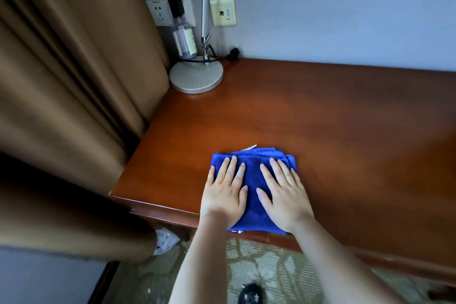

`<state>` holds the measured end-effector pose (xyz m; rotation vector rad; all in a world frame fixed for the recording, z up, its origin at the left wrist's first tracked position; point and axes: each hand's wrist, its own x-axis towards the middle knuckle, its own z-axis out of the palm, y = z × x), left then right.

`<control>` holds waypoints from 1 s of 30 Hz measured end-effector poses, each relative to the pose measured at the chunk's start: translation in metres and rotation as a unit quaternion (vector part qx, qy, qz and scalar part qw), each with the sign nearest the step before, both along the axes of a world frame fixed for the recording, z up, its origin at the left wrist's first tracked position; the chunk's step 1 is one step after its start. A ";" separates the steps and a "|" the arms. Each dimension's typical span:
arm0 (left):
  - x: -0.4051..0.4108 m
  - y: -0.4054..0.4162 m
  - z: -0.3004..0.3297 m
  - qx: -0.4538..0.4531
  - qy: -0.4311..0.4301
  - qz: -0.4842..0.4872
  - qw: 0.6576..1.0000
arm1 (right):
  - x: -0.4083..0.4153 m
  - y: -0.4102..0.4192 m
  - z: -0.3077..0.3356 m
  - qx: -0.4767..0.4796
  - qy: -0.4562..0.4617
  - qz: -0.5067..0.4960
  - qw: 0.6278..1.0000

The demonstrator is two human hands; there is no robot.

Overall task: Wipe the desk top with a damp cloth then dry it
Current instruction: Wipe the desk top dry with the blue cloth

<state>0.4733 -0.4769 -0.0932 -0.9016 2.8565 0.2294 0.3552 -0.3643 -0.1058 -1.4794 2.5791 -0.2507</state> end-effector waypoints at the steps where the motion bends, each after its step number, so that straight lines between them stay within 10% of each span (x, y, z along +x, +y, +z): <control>1: 0.001 0.001 0.000 0.000 0.000 -0.001 1.000 | 0.001 0.001 0.000 -0.006 0.000 -0.002 1.000; 30: -0.169 -0.182 -0.002 -0.025 0.015 -0.024 0.999 | -0.163 -0.183 0.000 -0.002 0.045 -0.027 0.999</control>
